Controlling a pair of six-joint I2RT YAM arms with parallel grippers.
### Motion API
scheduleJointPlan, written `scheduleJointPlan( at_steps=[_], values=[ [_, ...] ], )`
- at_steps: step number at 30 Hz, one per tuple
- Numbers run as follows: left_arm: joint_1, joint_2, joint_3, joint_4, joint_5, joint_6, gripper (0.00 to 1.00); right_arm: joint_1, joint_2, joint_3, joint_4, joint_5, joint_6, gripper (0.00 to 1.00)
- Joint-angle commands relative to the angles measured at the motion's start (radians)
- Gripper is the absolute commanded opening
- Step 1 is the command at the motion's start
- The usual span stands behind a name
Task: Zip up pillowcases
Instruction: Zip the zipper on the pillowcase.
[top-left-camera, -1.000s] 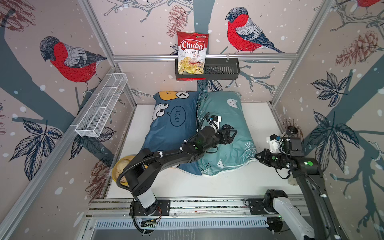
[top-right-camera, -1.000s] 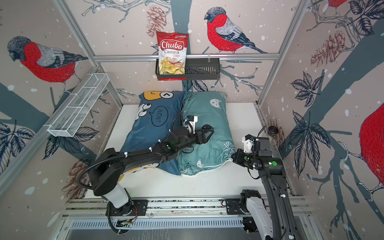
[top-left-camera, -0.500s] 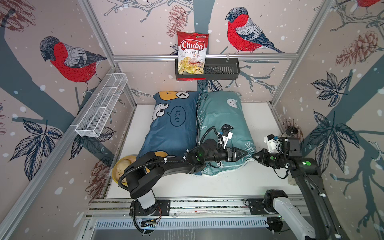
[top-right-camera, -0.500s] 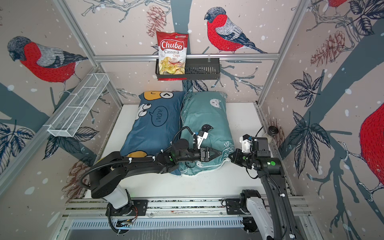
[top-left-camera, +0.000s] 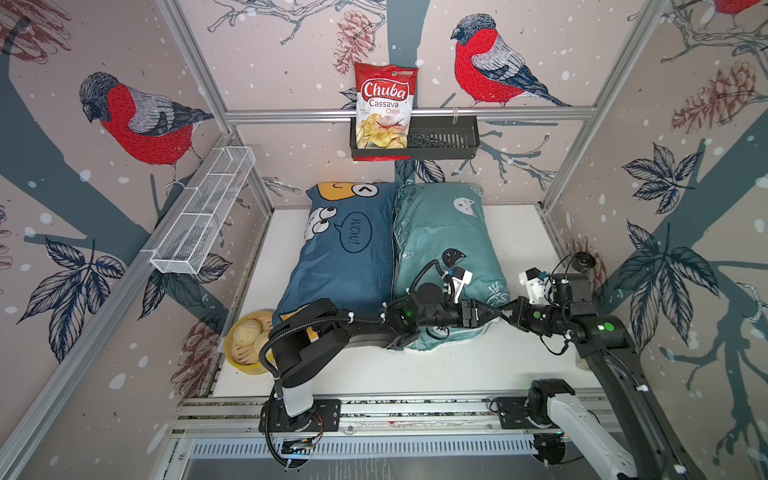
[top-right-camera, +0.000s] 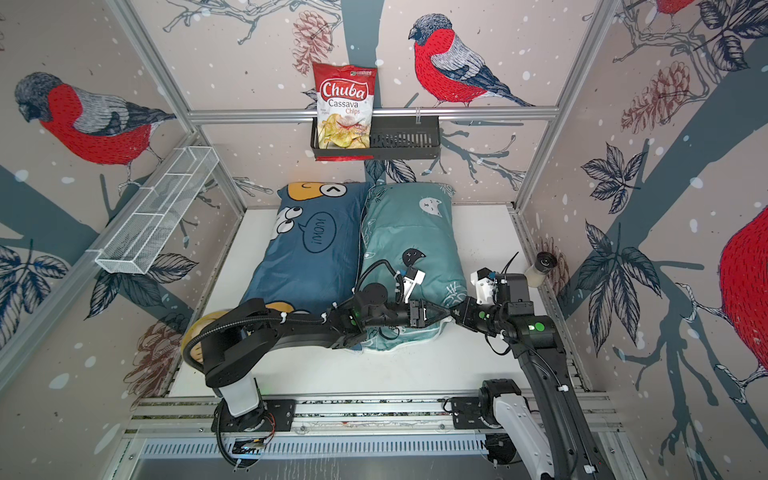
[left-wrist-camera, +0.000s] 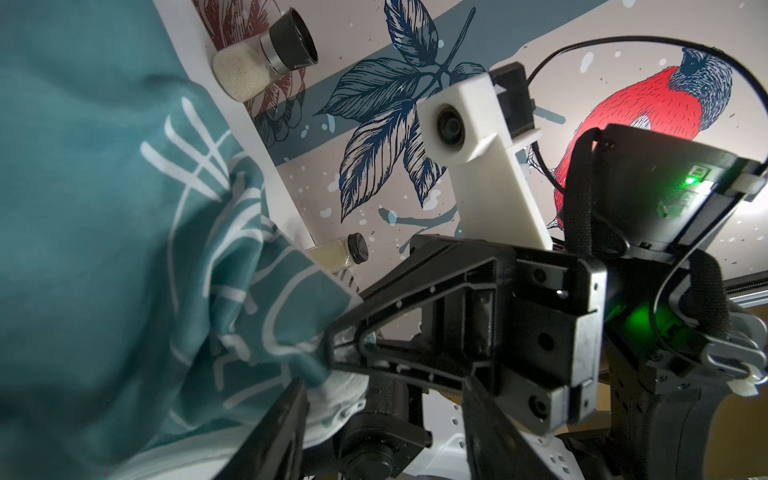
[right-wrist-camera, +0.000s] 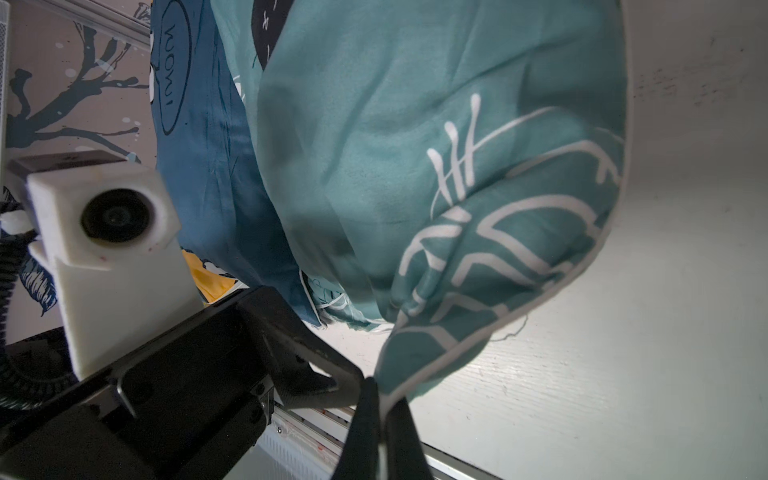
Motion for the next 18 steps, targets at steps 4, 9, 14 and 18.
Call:
scheduleJointPlan(
  at_steps=[4,9,14,18],
  values=[
    [-0.007,-0.002,0.003,0.061,0.007,-0.001,0.56,0.013,-0.004,-0.011,0.057,-0.014,0.038,0.0],
    [-0.012,0.013,0.002,0.094,0.006,-0.028,0.54,0.032,-0.011,-0.031,0.105,-0.038,0.073,0.0],
    [-0.015,0.015,-0.002,0.115,-0.002,-0.043,0.52,0.047,-0.013,-0.038,0.126,-0.041,0.089,0.0],
    [-0.014,-0.009,-0.032,0.103,-0.021,-0.031,0.52,0.042,-0.012,-0.033,0.088,0.008,0.066,0.0]
  ],
)
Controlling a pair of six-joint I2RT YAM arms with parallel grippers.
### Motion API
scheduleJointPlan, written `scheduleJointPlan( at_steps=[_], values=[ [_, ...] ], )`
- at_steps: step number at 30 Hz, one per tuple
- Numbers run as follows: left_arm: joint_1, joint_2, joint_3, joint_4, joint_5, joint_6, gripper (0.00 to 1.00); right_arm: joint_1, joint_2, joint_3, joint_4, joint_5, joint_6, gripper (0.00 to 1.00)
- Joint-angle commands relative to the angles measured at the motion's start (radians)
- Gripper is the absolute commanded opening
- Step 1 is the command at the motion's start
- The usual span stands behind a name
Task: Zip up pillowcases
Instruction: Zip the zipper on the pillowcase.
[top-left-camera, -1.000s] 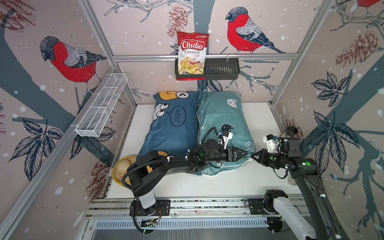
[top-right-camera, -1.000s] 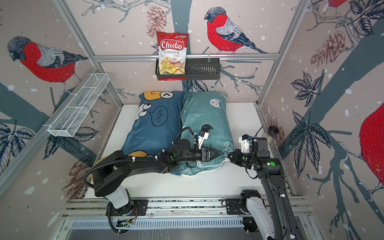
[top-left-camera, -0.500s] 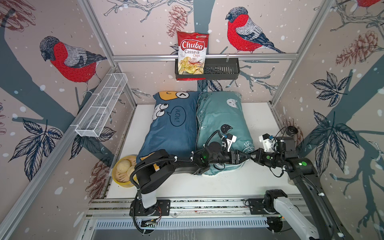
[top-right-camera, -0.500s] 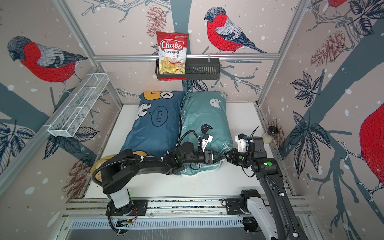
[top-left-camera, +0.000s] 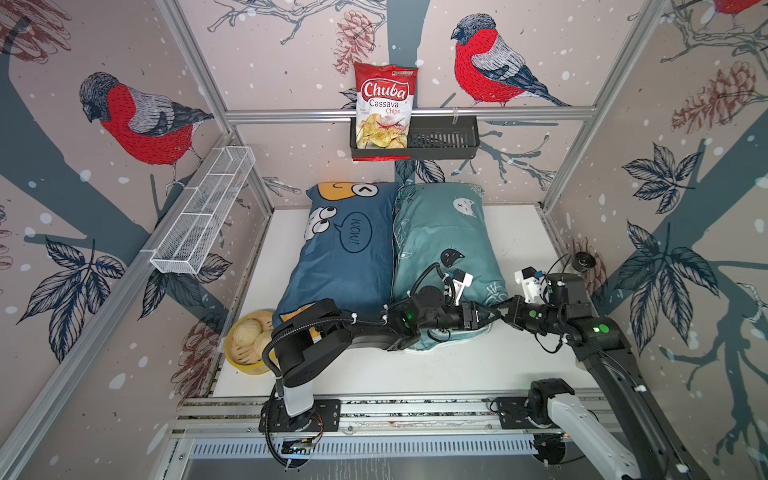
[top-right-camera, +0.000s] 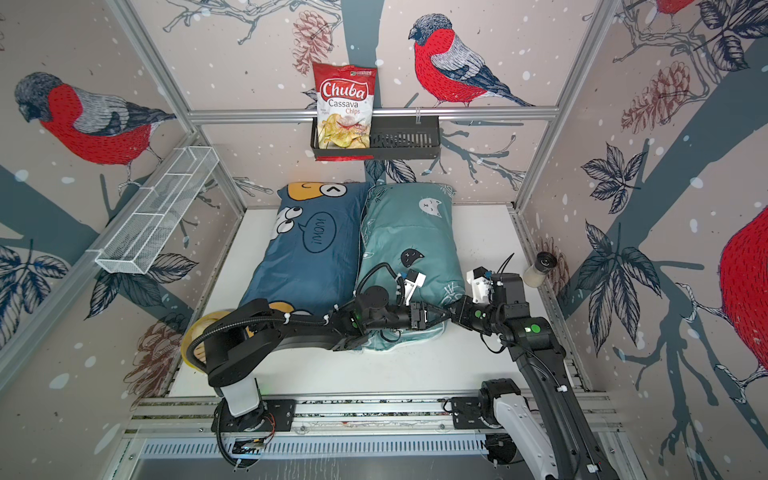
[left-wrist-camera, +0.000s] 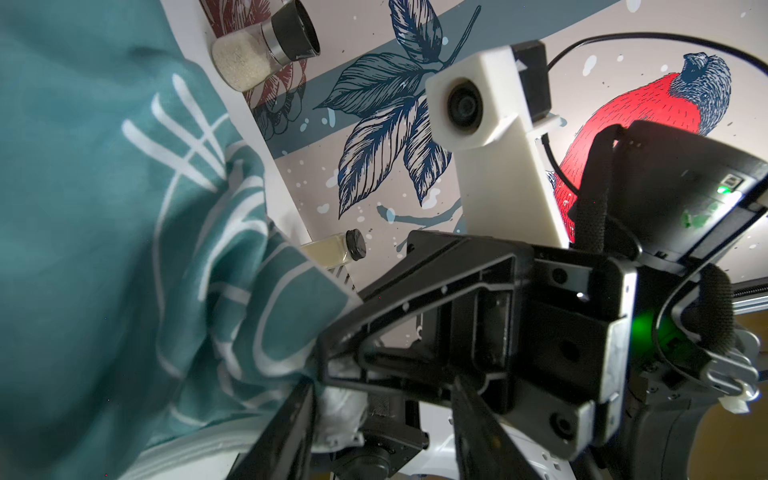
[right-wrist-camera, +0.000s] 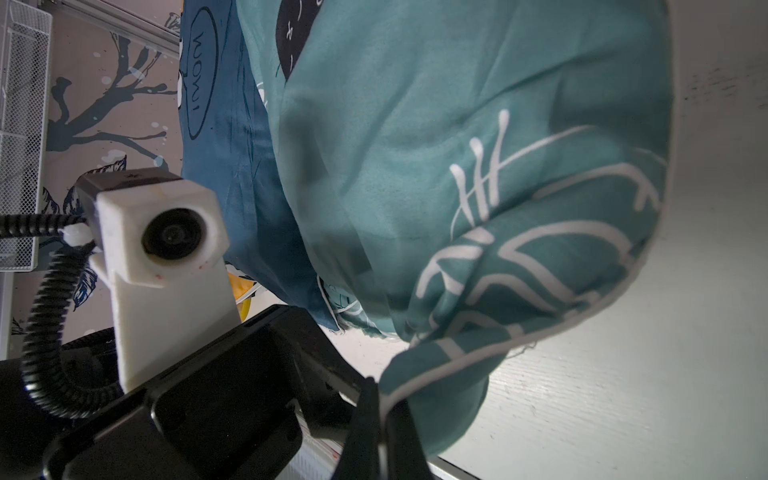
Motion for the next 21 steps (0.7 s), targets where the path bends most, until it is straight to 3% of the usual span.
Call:
scheduleJointPlan(
  at_steps=[1,21],
  values=[
    [-0.001,-0.023,-0.02,0.07,-0.016,0.005,0.52,-0.003,-0.003,0.002,-0.001,0.019,-0.014,0.0],
    [0.002,-0.025,-0.019,0.074,-0.007,0.005,0.46,-0.012,-0.004,0.015,-0.016,0.036,-0.026,0.0]
  ],
)
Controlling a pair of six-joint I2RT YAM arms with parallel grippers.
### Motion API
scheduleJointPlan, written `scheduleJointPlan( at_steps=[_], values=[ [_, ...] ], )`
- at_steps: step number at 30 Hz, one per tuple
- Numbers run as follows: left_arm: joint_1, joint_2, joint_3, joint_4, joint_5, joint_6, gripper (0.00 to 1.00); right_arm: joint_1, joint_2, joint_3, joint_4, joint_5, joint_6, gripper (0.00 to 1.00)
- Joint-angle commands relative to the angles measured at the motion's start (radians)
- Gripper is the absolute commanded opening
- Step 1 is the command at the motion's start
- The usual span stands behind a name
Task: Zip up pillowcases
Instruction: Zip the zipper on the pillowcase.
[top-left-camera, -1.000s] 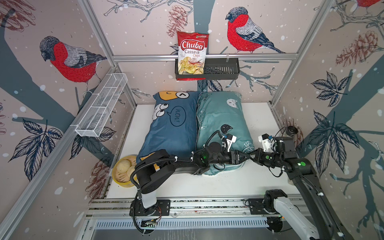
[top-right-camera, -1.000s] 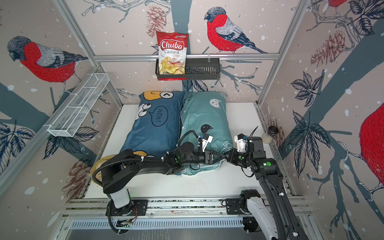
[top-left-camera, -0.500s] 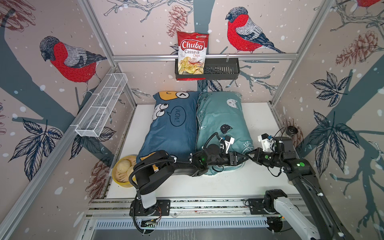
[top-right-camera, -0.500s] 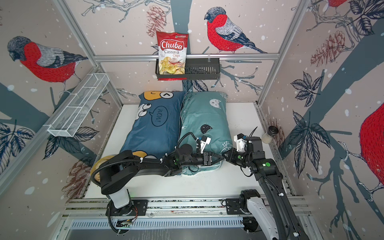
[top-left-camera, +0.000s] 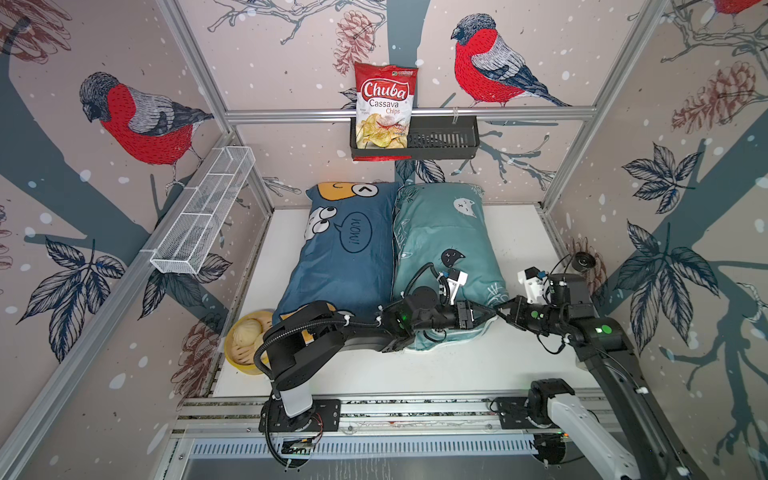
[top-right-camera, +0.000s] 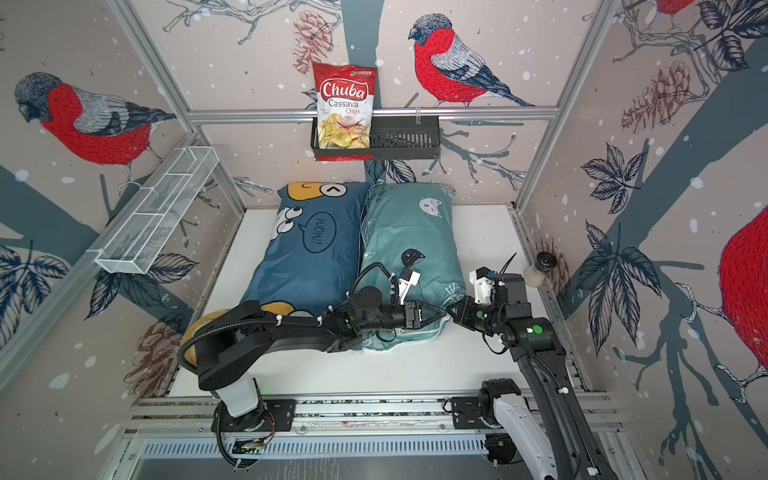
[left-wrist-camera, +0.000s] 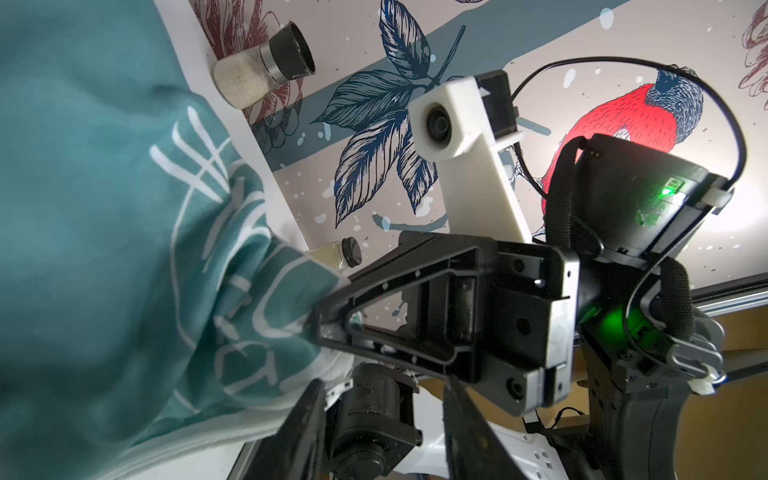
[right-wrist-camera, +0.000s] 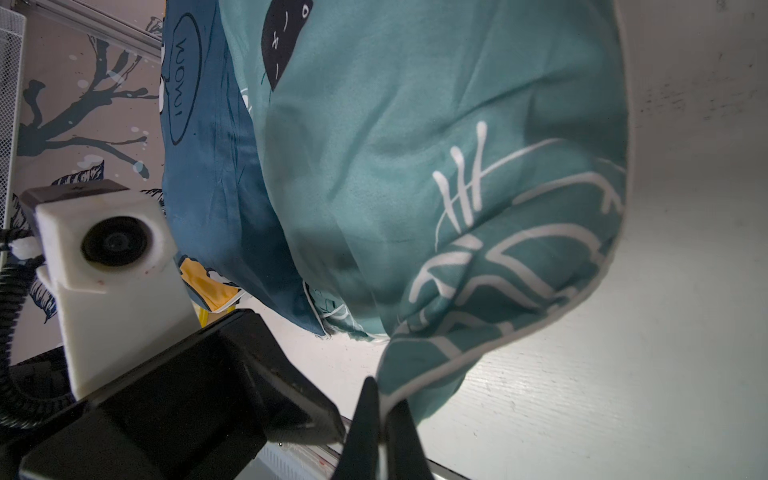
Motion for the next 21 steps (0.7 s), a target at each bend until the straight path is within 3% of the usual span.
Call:
scheduleJointPlan(
  at_steps=[1,14,21],
  values=[
    [-0.004,0.019,0.01,0.067,0.016,-0.014,0.46,0.003,0.0,0.002,0.019,-0.003,0.0,0.0],
    [-0.009,0.063,0.033,0.088,0.016,-0.033,0.45,0.013,-0.001,-0.016,0.055,-0.028,0.02,0.0],
    [-0.01,0.051,0.011,0.079,0.006,-0.025,0.4,0.012,-0.003,-0.004,0.039,-0.006,0.012,0.0]
  ],
)
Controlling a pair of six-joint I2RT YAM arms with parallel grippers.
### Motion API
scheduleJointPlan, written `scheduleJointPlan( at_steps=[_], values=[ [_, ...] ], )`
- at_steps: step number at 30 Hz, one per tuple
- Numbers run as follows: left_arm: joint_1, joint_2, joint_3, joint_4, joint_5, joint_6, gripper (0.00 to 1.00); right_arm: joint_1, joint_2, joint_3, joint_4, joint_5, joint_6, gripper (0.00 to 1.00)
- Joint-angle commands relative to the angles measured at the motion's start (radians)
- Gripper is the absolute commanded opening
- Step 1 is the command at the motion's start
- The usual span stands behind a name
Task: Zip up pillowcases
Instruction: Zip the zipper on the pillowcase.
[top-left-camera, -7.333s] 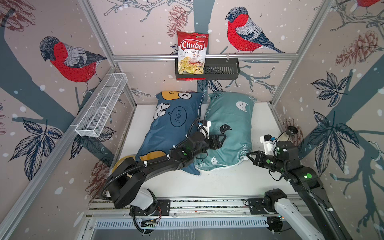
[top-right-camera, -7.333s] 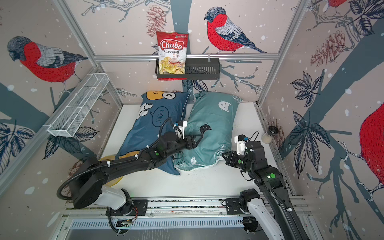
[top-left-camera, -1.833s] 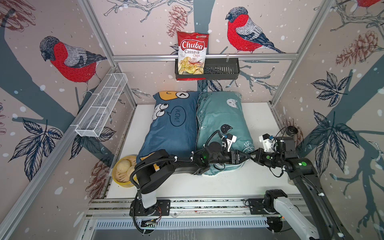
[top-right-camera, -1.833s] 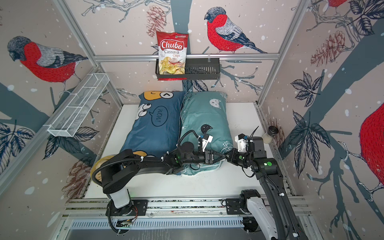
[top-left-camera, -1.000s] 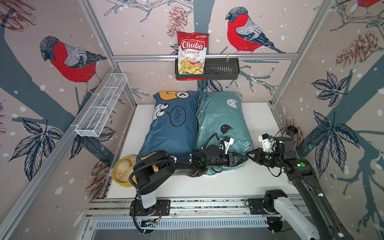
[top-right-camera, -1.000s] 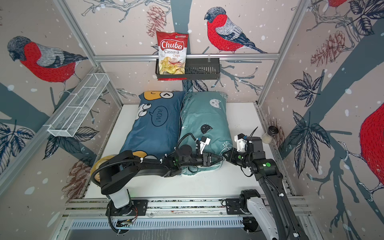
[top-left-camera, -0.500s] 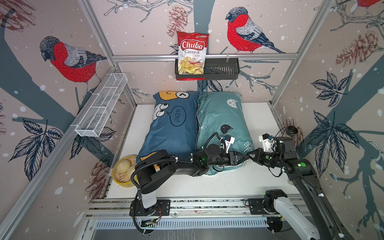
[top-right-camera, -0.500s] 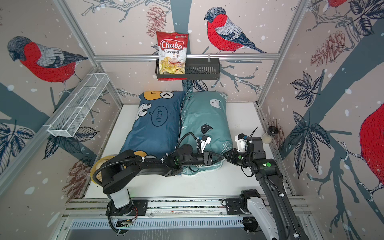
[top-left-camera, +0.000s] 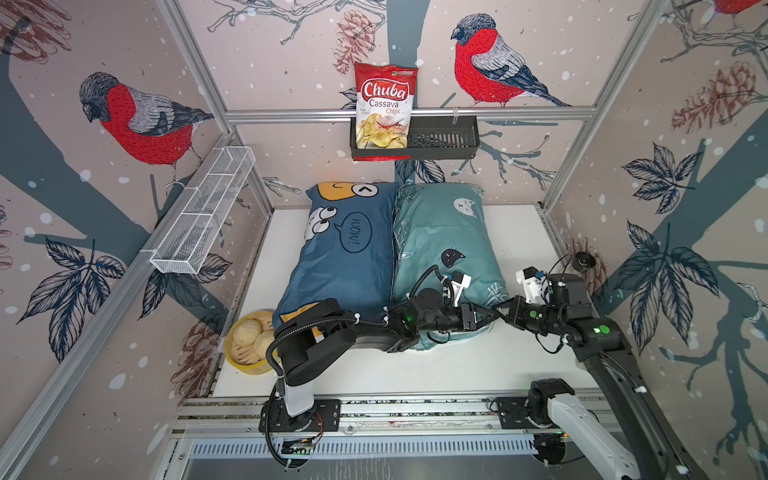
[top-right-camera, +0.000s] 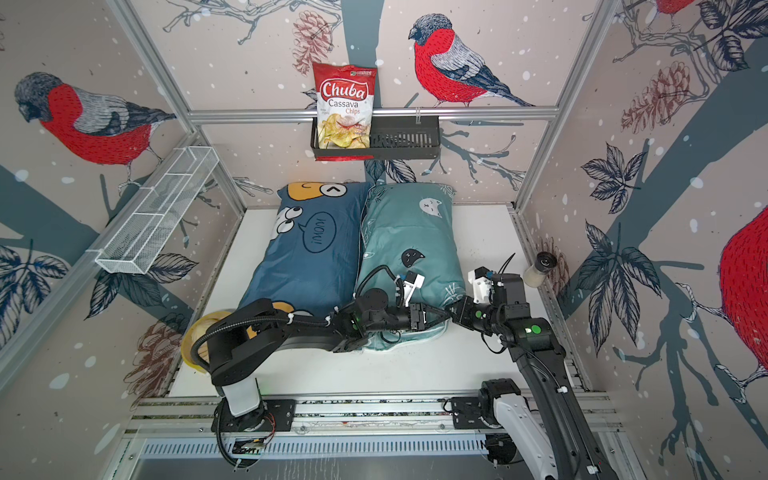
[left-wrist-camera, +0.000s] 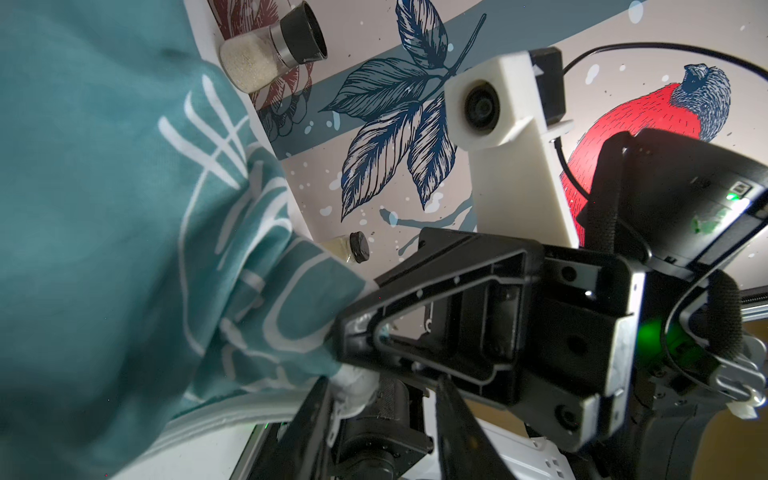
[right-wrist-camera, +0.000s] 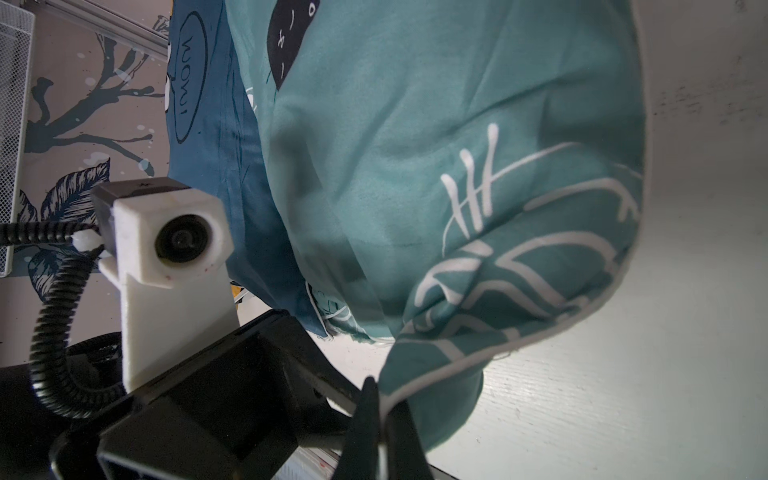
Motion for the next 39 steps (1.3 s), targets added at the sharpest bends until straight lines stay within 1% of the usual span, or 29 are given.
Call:
scheduleJointPlan(
  at_steps=[1,8,11,15,17,20,32,36,39],
  values=[
    [-0.002,-0.008,-0.008,0.063,0.003,0.002,0.39,0.001,-0.004,0.011,0.009,0.002,0.007,0.0],
    [-0.002,-0.002,-0.02,0.07,-0.001,0.0,0.3,-0.002,-0.009,0.019,0.002,0.005,0.009,0.0],
    [-0.002,-0.002,-0.018,0.069,-0.001,0.001,0.24,-0.002,-0.012,0.022,-0.005,0.007,0.007,0.0],
    [-0.003,0.001,-0.018,0.07,-0.004,0.001,0.22,-0.002,-0.015,0.021,-0.009,0.008,0.007,0.0],
    [-0.003,0.003,-0.018,0.073,-0.006,-0.002,0.19,-0.002,-0.016,0.023,-0.011,0.007,0.007,0.0],
    [-0.002,0.004,-0.017,0.074,-0.006,-0.002,0.14,-0.002,-0.016,0.022,-0.013,0.008,0.005,0.0],
    [-0.002,0.01,-0.015,0.065,-0.008,0.005,0.06,-0.009,-0.025,0.028,-0.018,0.017,-0.003,0.0],
    [-0.003,0.009,-0.011,0.043,-0.007,0.029,0.0,-0.021,-0.034,0.042,-0.025,0.036,-0.008,0.0],
    [-0.003,0.009,-0.007,0.027,-0.004,0.049,0.0,-0.035,-0.041,0.061,-0.033,0.059,-0.016,0.0]
  ],
)
